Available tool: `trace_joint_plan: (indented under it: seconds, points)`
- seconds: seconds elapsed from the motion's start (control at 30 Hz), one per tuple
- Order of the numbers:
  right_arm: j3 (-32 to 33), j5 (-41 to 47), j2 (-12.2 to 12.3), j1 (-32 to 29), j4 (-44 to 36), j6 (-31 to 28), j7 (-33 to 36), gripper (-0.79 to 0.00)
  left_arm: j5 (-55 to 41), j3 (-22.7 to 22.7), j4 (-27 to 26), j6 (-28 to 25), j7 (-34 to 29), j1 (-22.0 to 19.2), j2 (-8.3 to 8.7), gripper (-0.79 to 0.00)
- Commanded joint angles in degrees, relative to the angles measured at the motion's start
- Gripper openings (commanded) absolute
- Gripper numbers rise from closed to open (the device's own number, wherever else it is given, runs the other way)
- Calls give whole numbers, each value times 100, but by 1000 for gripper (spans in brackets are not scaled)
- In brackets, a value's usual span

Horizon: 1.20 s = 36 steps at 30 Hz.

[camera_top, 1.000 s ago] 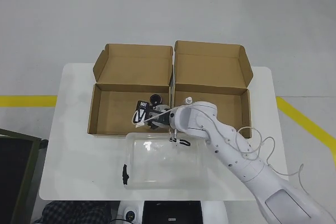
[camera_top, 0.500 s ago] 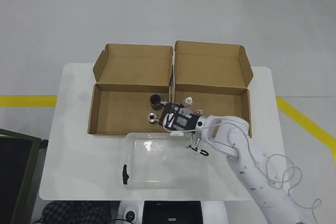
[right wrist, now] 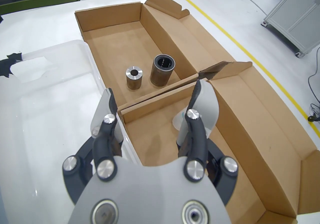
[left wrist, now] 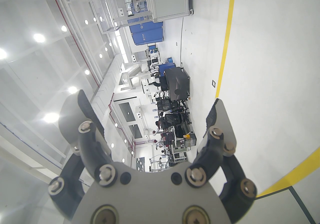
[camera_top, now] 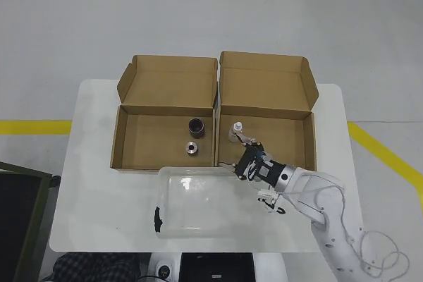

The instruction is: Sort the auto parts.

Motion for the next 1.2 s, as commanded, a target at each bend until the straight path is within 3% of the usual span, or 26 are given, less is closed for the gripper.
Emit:
trace_joint_plan:
  seconds: [0.0,0.13,0.5,0.73,1.17]
  points:
    - [177,-136,38,-195,-33,26,-256,-200,0,0,0,0,0,0,0,0]
    - [601,-231,105,-608,-90,182,-622,0,0,0,0,0,0,0,0,0]
    - [1824,-181,255,-1700,-220,393,-1810,0,0,0,0,0,0,0,0,0]
    - [2489,-62,300,-2330,-280,653,-2140,0,0,0,0,0,0,0,0,0]
    - [2768,67,338,-2608,-310,705,-2367,0,0,0,0,0,0,0,0,0]
